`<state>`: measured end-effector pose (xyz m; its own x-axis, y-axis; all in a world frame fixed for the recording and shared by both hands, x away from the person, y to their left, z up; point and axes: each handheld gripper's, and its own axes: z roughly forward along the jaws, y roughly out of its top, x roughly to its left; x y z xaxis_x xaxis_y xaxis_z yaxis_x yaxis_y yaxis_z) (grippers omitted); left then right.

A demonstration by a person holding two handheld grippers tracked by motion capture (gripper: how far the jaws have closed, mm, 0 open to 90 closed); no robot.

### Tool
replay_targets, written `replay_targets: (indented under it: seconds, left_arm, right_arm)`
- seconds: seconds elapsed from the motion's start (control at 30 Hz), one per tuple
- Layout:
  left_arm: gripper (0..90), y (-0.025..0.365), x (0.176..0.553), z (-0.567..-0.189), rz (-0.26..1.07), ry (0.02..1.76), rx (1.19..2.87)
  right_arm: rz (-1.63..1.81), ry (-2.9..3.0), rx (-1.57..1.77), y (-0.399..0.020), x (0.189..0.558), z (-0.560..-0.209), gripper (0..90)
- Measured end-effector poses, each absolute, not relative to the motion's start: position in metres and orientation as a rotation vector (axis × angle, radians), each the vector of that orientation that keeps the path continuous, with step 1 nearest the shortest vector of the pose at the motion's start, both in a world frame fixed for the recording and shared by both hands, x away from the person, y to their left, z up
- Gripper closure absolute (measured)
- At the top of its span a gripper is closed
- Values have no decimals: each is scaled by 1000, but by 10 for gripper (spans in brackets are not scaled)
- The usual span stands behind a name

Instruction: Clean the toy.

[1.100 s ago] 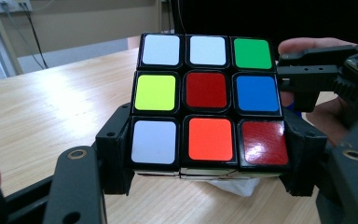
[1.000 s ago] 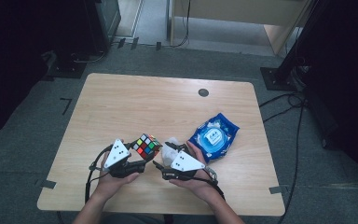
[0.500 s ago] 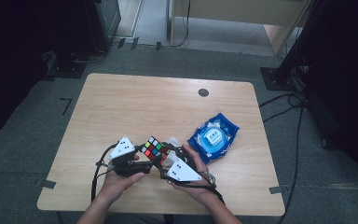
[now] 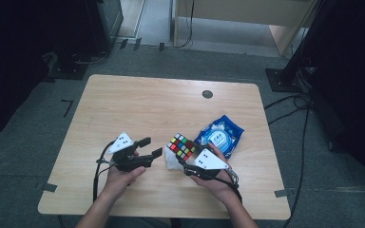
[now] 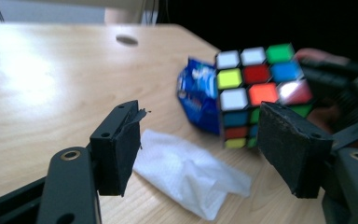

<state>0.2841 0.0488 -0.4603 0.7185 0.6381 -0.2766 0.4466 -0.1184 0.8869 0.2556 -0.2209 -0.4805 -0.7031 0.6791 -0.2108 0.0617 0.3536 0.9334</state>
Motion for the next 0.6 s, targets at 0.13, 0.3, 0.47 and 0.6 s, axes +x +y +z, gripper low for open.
replay_targets:
  seconds: [0.13, 0.3, 0.47, 0.6]
  left_arm:
    - [341, 21, 290, -477, 244, 868, 1902]
    - [370, -10, 294, -494, 322, 872, 2086]
    - [430, -25, 296, -506, 414, 888, 2184]
    - [614, -26, 296, -511, 399, 837, 2227]
  right_arm:
    - [1356, 2065, 704, -233, 253, -480, 347]
    - [1327, 2066, 789, -248, 249, -482, 347]
    - [1330, 2054, 825, -260, 244, -481, 347]
    - [1344, 2046, 855, -264, 243, -480, 347]
